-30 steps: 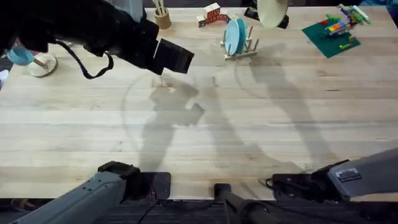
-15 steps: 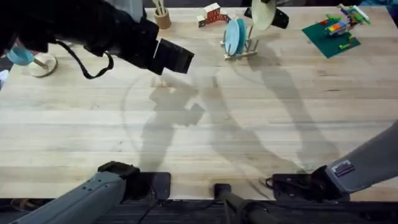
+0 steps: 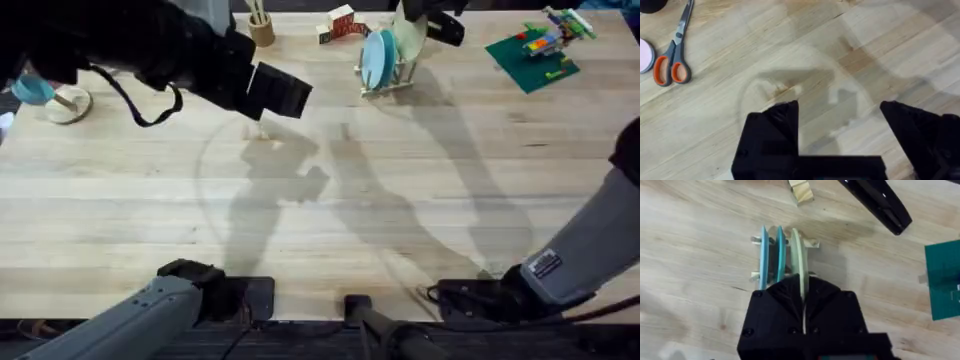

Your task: Pick up the plates from the table one by one and place each into a slot on the dish rack.

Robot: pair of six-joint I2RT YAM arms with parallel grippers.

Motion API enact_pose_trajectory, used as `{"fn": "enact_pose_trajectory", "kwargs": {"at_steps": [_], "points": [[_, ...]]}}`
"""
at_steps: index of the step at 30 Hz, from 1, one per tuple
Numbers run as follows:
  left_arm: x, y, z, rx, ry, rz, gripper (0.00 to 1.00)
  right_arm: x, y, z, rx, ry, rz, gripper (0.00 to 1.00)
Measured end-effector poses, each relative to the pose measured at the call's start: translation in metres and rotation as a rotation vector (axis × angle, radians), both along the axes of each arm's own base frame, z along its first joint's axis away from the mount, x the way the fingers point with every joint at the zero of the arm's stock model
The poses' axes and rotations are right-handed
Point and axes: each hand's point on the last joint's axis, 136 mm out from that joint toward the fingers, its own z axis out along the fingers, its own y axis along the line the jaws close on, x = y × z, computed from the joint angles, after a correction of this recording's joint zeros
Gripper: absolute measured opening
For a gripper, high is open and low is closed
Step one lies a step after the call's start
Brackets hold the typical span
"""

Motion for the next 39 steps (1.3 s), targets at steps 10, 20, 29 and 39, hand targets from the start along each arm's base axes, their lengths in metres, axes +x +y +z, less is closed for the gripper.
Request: {"fn": "enact_pose_trajectory", "kwargs": {"at_steps": [10, 20, 29, 39], "points": [[0.000, 0.000, 0.000, 0.000, 0.000, 0.000, 0.995, 0.011, 0.004, -0.023, 0.002, 0.026, 0.001, 0.030], [0.000, 0.000, 0.000, 0.000, 0.000, 0.000, 0.994, 0.017, 0.007, -0.051, -0.005, 0.068, 0.002, 0.030], [0.000, 0.000, 0.000, 0.000, 0.000, 0.000, 0.994, 0.018, 0.007, -0.054, -0.005, 0.075, 0.003, 0.030], [0.000, 0.000, 0.000, 0.000, 0.000, 0.000, 0.995, 0.018, 0.008, -0.053, -0.004, 0.072, 0.002, 0.244]]}}
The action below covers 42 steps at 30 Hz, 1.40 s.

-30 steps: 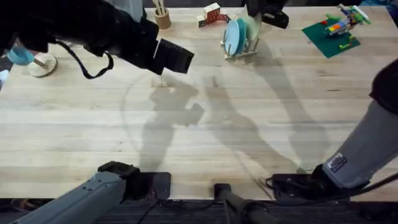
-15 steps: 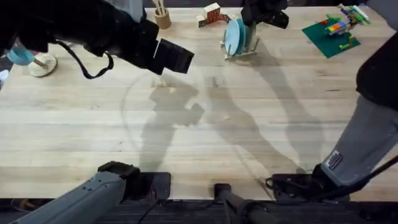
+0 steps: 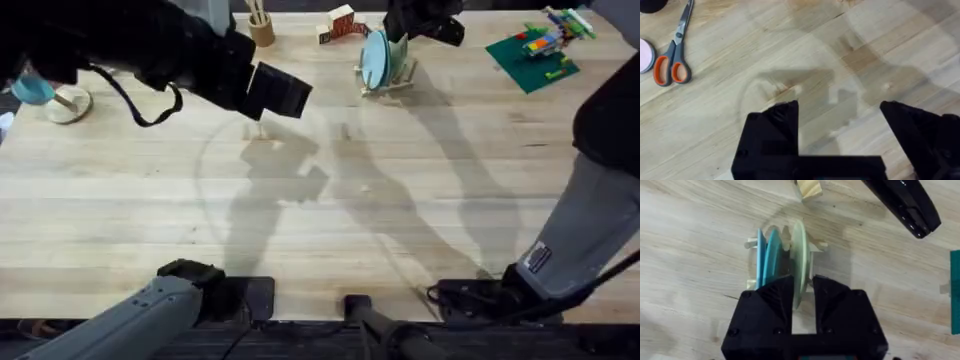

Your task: Pick up the plates from the table one by one and place each into a slot on the dish rack.

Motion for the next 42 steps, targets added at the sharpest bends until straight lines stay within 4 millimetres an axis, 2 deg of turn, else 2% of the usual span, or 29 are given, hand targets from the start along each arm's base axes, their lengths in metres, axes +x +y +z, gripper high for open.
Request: {"fn": "enact_pose_trajectory", "kwargs": {"at_steps": [11, 14, 18, 21, 23, 24, 25, 31, 37, 42], "points": [[0.000, 0.001, 0.000, 0.005, -0.001, 0.004, 0.995, -0.005, -0.001, 0.004, -0.005, 0.018, 0.000, 0.268], [0.000, 0.001, 0.000, 0.006, -0.001, 0.004, 0.995, -0.011, -0.003, 0.017, -0.003, 0.012, 0.000, 0.291], [0.000, 0.001, 0.000, 0.006, -0.001, 0.004, 0.995, -0.024, -0.007, 0.055, 0.010, -0.032, -0.001, 0.370], [0.001, 0.002, 0.000, 0.008, -0.002, 0.005, 0.995, -0.040, -0.011, 0.087, 0.022, -0.069, -0.004, 0.601], [0.001, 0.002, 0.000, 0.008, -0.002, 0.006, 0.995, -0.054, -0.015, 0.102, 0.023, -0.069, -0.004, 0.868], [0.001, 0.002, 0.000, 0.008, -0.002, 0.006, 0.993, -0.061, -0.016, 0.107, 0.019, -0.064, 0.003, 0.958], [0.001, 0.002, 0.000, 0.008, -0.002, 0.006, 0.994, -0.069, -0.017, 0.111, 0.016, -0.057, 0.006, 0.985], [0.000, 0.002, 0.000, 0.008, -0.001, 0.006, 0.994, -0.105, -0.009, 0.126, 0.002, -0.021, 0.061, 0.995], [-0.004, 0.003, -0.003, 0.014, 0.021, 0.006, 0.995, -0.144, 0.001, 0.132, -0.011, 0.044, 0.100, 0.996], [-0.005, 0.003, -0.004, 0.015, 0.027, 0.006, 0.995, -0.167, 0.006, 0.132, 0.012, 0.035, 0.098, 0.996]]}}
